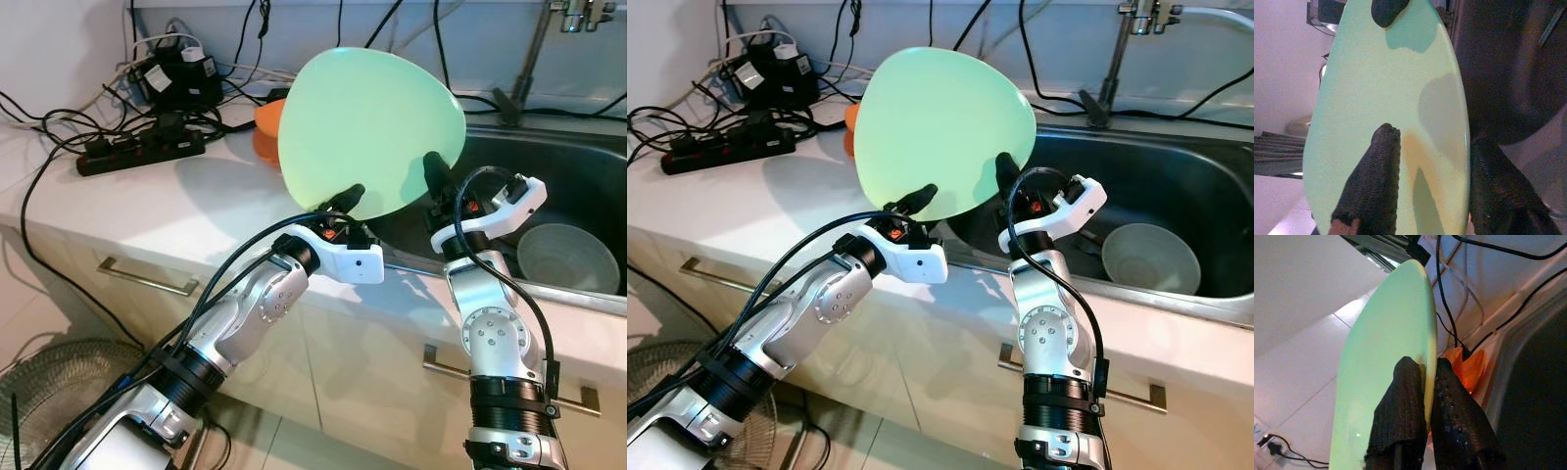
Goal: Kitchen organization
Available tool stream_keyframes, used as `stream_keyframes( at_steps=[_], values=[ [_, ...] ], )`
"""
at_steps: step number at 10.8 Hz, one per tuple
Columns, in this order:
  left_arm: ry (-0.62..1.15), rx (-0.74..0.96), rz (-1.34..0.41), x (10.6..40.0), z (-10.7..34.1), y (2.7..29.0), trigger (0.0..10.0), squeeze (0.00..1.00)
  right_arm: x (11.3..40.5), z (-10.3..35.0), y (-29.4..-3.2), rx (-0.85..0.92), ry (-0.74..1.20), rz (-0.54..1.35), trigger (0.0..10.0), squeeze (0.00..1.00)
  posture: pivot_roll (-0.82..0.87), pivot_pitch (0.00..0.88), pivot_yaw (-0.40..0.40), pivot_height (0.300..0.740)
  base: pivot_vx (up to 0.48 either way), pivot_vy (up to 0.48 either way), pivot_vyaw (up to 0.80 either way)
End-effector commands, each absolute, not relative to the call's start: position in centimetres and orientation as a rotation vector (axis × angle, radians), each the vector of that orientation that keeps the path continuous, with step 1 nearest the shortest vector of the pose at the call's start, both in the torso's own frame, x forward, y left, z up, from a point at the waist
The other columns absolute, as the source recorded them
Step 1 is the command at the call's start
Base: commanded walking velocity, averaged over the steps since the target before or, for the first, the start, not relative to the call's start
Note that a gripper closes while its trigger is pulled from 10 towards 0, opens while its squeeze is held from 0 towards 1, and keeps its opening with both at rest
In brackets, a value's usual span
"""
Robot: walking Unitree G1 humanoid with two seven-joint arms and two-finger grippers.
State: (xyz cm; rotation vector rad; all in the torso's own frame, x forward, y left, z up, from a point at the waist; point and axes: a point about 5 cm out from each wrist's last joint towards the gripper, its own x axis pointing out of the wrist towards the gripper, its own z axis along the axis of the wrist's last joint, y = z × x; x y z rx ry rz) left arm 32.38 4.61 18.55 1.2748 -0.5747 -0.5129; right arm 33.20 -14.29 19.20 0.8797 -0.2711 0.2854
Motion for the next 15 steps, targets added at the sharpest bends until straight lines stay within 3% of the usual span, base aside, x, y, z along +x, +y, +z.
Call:
stream_keyframes(
  at_steps=[1,4,5,8,9,10,12,15],
  values=[
    [-0.632,1.236,-0.466,32.5,20.2,4.9,10.0,1.00,33.4,19.1,-15.1,0.887,-0.274,0.221,0.0,0.00,0.07,0.021,0.117,0.740,0.000,0.000,0.00],
    [-0.638,1.230,-0.476,32.3,20.2,4.8,10.0,1.00,34.0,19.5,-18.0,0.964,-0.329,0.067,0.0,0.00,0.07,0.022,0.117,0.740,0.000,0.000,0.00],
    [-0.638,1.231,-0.482,32.3,20.1,4.7,10.0,0.00,34.1,19.9,-19.2,0.979,-0.363,0.023,0.0,0.00,0.07,0.022,0.117,0.740,0.000,0.000,0.00],
    [-0.632,1.208,-0.492,32.2,20.0,4.7,10.0,0.00,33.9,20.6,-22.7,0.994,-0.447,-0.101,0.0,0.00,0.07,0.020,0.118,0.740,0.000,0.000,0.00],
    [-0.547,1.001,-0.504,32.3,19.6,5.0,10.0,0.00,33.9,20.5,-23.7,0.937,-0.454,-0.140,2.4,0.00,0.07,0.022,0.120,0.740,0.000,0.000,0.00],
    [-0.480,0.847,-0.509,32.3,19.2,5.3,10.0,0.00,33.9,20.5,-24.0,0.899,-0.452,-0.156,10.0,0.00,0.07,0.021,0.120,0.740,0.000,0.000,0.00],
    [-0.326,0.548,-0.467,32.6,17.5,6.1,10.0,0.00,34.4,19.8,-24.5,0.777,-0.408,-0.206,10.0,0.00,0.07,0.019,0.121,0.740,0.000,0.000,0.00],
    [-0.170,0.294,-0.446,33.1,16.2,7.2,10.0,0.00,35.6,19.0,-23.2,0.579,-0.334,-0.173,10.0,0.00,0.07,0.015,0.118,0.740,0.000,0.000,0.00]
  ],
)
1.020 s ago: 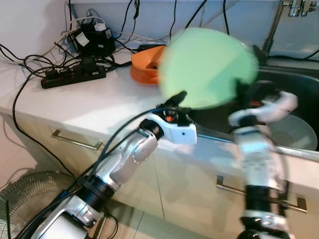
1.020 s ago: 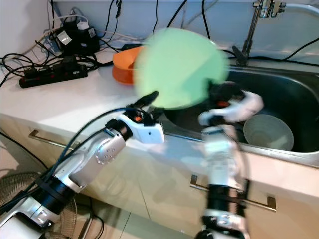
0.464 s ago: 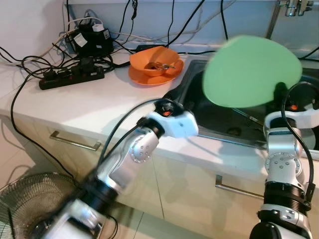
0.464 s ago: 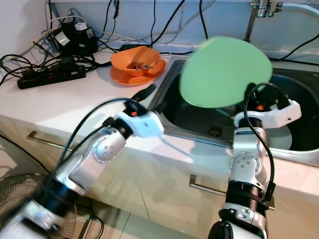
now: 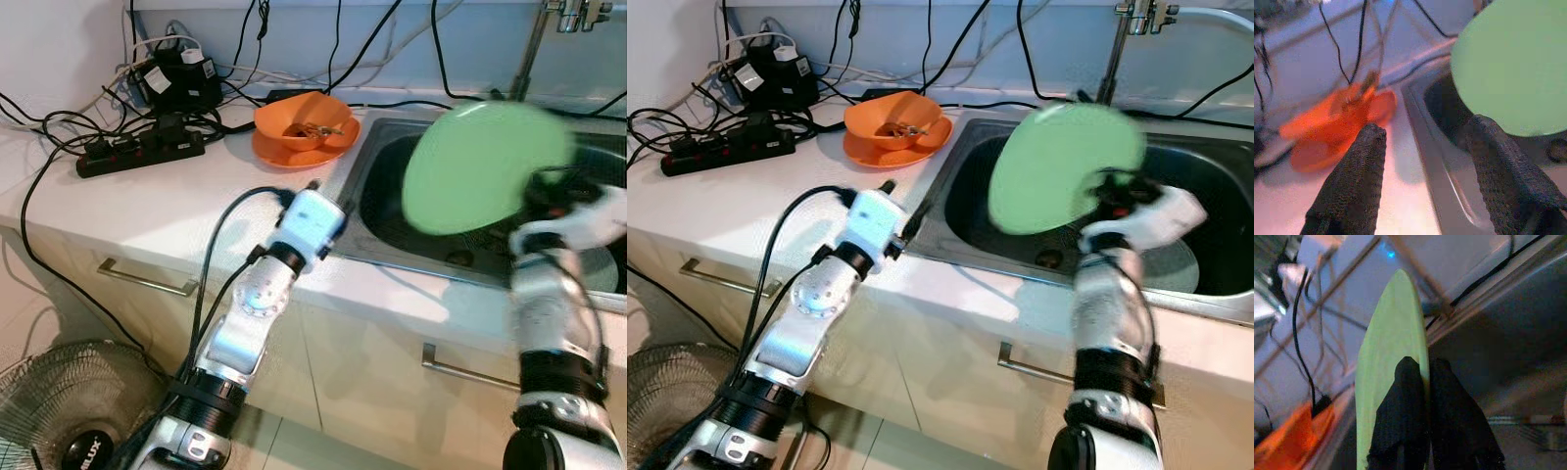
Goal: Kitchen organization
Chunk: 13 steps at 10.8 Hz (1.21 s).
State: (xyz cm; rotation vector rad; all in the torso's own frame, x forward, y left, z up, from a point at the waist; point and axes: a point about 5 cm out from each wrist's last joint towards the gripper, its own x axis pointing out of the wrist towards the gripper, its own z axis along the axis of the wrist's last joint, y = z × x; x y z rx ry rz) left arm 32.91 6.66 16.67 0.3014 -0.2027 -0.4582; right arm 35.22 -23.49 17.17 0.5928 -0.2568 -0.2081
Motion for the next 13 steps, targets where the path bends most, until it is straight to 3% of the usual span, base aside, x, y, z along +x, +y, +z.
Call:
stream_keyframes(
  at_steps=[1,7,13],
  values=[
    [-0.146,0.262,-0.436,33.0,15.8,7.5,10.0,0.00,36.0,18.7,-22.7,0.531,-0.307,-0.159,10.0,0.00,0.07,0.012,0.119,0.740,0.000,0.000,0.00],
    [-0.021,0.101,-0.383,32.9,13.3,8.7,10.0,0.00,37.0,15.0,-21.4,0.397,-0.143,-0.116,10.0,0.00,0.08,0.000,0.109,0.740,0.000,0.000,0.00],
    [0.012,0.003,-0.340,33.1,12.6,9.5,10.0,0.00,38.0,16.6,-21.7,0.334,-0.182,-0.102,10.0,0.00,0.08,0.002,0.103,0.740,0.000,0.000,0.00]
  ],
)
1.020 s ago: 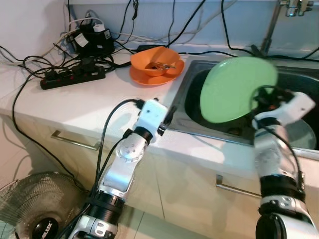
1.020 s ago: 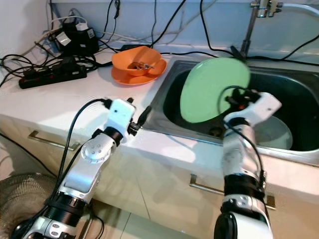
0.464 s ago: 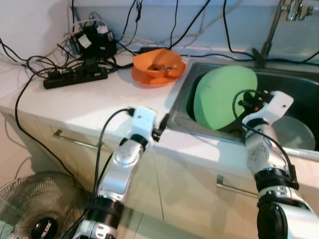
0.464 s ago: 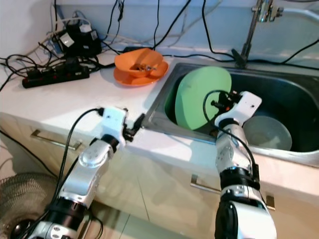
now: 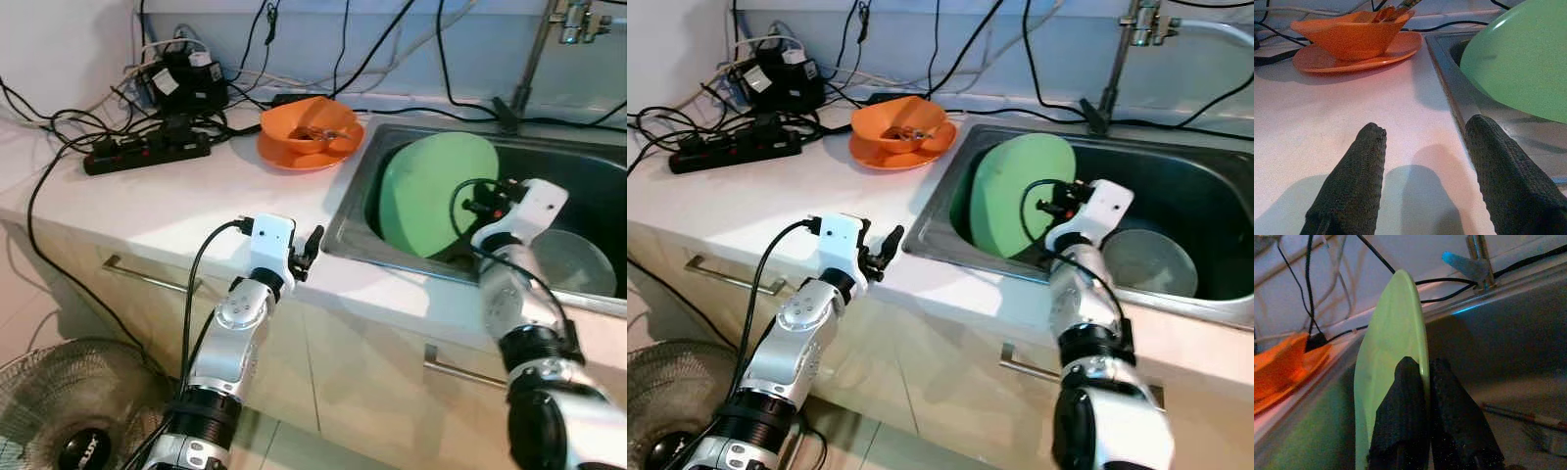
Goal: Kitchen organization
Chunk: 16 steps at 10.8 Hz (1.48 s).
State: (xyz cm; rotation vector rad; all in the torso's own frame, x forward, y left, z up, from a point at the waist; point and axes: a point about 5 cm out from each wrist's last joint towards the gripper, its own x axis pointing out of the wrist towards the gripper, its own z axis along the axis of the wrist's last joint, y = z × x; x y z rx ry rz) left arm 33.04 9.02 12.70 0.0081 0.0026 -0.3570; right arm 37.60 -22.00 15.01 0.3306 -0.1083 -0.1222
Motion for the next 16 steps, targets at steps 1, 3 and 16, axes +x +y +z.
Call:
stream_keyframes(
  at_steps=[1,3,16],
  values=[
    [0.013,0.002,-0.348,33.1,12.6,9.3,10.0,0.00,38.3,17.3,-22.0,0.316,-0.185,-0.110,10.0,0.00,0.07,0.004,0.103,0.740,0.000,0.000,0.00],
    [0.018,0.005,-0.355,33.1,12.5,9.2,10.0,0.00,38.8,18.2,-22.5,0.273,-0.188,-0.135,10.0,0.00,0.08,0.009,0.102,0.740,0.000,0.000,0.00],
    [0.039,0.002,-0.420,32.7,12.4,8.5,10.0,0.00,39.4,17.3,-21.9,0.099,-0.074,-0.094,10.0,0.00,0.09,0.033,0.094,0.740,0.000,0.000,0.00]
  ],
)
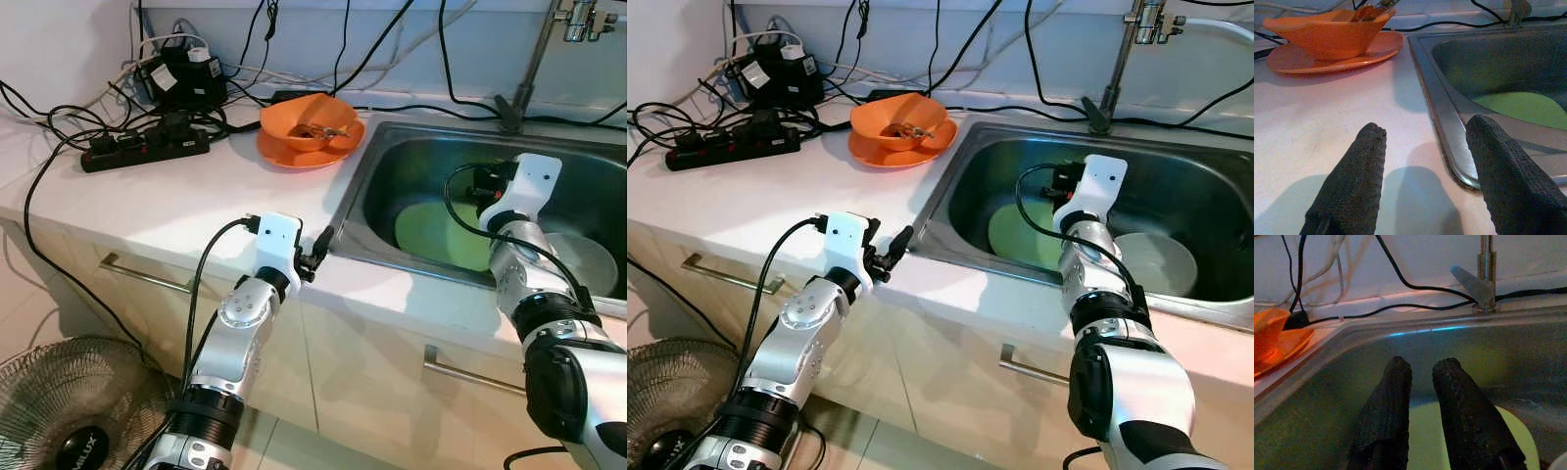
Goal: Kitchen organization
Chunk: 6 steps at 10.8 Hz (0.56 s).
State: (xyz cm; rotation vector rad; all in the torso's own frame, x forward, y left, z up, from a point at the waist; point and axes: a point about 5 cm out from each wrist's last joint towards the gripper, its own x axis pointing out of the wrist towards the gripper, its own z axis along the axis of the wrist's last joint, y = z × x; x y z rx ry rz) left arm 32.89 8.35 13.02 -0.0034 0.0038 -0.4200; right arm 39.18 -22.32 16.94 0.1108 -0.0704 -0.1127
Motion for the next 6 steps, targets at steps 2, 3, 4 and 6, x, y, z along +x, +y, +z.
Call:
stream_keyframes(
  at_steps=[2,3,4,6],
  values=[
    [-0.006,0.053,-0.405,32.8,12.8,8.8,10.0,0.00,39.4,18.6,-20.6,0.057,-0.186,-0.033,10.0,0.00,0.09,0.039,0.099,0.740,0.000,0.000,0.00],
    [-0.070,0.081,-0.378,33.0,13.6,9.0,10.0,0.00,39.1,19.2,-19.2,0.035,-0.263,0.027,10.0,0.00,0.08,0.037,0.100,0.740,0.000,0.000,0.00],
    [-0.125,0.094,-0.354,33.1,14.4,9.2,10.0,0.00,38.6,19.4,-18.4,0.023,-0.315,0.058,10.0,0.00,0.08,0.035,0.100,0.740,0.000,0.000,0.00],
    [-0.253,0.122,-0.270,33.8,16.6,10.0,10.0,0.00,36.2,18.9,-17.3,0.016,-0.399,0.049,10.0,0.00,0.07,0.025,0.100,0.740,0.000,0.000,0.00]
  ],
)
